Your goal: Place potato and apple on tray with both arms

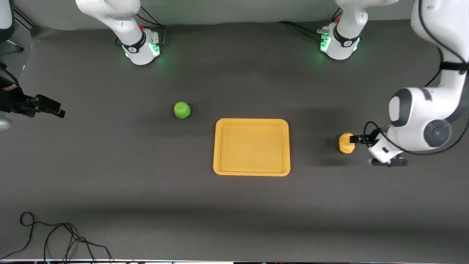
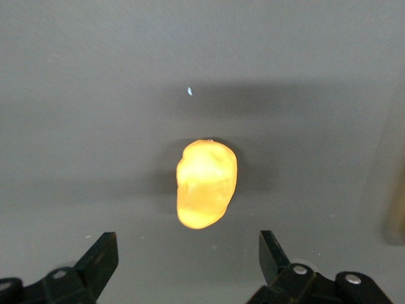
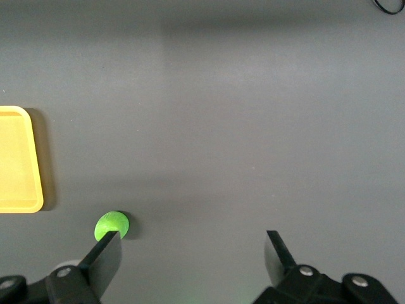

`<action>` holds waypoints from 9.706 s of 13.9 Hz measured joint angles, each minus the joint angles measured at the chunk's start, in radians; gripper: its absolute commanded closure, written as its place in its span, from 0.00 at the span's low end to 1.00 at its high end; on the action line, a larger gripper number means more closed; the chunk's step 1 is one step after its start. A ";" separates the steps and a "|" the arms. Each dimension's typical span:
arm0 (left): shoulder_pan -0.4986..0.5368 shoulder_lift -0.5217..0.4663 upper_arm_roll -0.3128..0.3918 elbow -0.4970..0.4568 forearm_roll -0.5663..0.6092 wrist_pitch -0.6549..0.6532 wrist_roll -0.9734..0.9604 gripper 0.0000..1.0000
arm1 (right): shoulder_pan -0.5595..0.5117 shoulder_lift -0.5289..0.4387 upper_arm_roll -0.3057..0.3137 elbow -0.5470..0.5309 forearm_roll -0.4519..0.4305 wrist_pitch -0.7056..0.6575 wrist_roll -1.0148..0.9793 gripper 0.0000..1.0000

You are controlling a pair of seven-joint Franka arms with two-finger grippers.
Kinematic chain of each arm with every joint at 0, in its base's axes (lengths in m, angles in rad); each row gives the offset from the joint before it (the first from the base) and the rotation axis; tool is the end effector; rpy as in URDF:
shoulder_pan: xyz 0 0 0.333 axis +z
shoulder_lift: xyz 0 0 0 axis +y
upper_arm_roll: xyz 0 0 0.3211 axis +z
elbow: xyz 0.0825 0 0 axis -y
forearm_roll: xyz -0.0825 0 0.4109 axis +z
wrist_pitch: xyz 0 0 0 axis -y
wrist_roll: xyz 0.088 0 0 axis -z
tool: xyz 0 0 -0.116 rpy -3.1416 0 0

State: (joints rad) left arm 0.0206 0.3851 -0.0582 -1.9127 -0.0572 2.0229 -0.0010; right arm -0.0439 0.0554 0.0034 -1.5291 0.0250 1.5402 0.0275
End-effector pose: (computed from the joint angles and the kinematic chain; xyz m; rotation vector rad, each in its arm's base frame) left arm 0.6117 -0.0259 0.2531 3.0479 -0.0050 -0.4230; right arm 0.5946 -0.0212 0.6062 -3.1136 0.1056 0.0688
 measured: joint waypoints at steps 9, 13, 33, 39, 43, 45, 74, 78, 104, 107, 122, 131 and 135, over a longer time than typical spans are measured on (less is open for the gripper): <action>-0.005 0.129 -0.001 -0.005 -0.014 0.064 0.001 0.39 | 0.002 0.000 0.000 0.000 0.000 0.000 0.000 0.00; -0.010 0.133 -0.002 0.000 -0.016 0.066 0.001 0.80 | 0.002 0.000 0.000 0.000 0.000 0.000 0.000 0.00; -0.394 0.240 -0.115 0.195 -0.064 0.216 -0.622 0.29 | 0.585 -0.379 0.005 -0.721 0.004 0.357 0.602 0.00; -0.407 0.245 -0.113 0.196 -0.063 0.216 -0.625 0.01 | 0.618 -0.311 0.004 -1.013 0.004 0.738 0.618 0.00; -0.399 0.220 -0.082 0.230 -0.062 0.217 -0.625 0.00 | 0.653 -0.143 0.004 -1.066 0.004 0.952 0.670 0.00; -0.388 0.141 -0.044 0.251 -0.060 0.172 -0.625 0.00 | 0.654 -0.072 0.003 -1.080 0.004 1.040 0.673 0.00; -0.088 -0.332 0.145 0.232 0.102 -0.283 -0.022 0.00 | 0.730 0.164 -0.010 -0.015 0.000 0.228 0.869 0.42; -0.081 -0.332 0.145 0.233 0.088 -0.304 -0.022 0.00 | 0.844 0.541 -0.007 0.377 -0.002 0.220 1.102 0.42; -0.079 -0.318 0.145 0.231 0.082 -0.311 -0.020 0.00 | 0.872 0.959 -0.037 0.405 -0.104 0.663 1.177 0.00; -0.079 -0.317 0.145 0.231 0.082 -0.315 -0.019 0.00 | 0.869 0.886 -0.041 0.440 -0.104 0.534 1.177 0.00; -0.079 -0.317 0.143 0.234 0.080 -0.294 -0.019 0.00 | 0.423 0.144 -0.065 0.235 -0.045 -0.116 0.398 0.00; -0.079 -0.317 0.143 0.234 0.065 -0.284 -0.019 0.00 | 0.021 -0.005 -0.025 -0.033 -0.030 0.018 -0.024 0.00; -0.079 -0.317 0.143 0.234 0.065 -0.284 -0.019 0.00 | 0.023 -0.036 -0.015 -0.072 -0.030 0.042 -0.024 0.00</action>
State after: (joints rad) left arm -0.0585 0.0676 0.0850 -1.6784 0.0074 1.7388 -0.0203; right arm -0.0213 0.0189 -0.0117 -1.6015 -0.0049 1.5821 0.0032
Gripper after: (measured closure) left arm 0.000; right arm 0.000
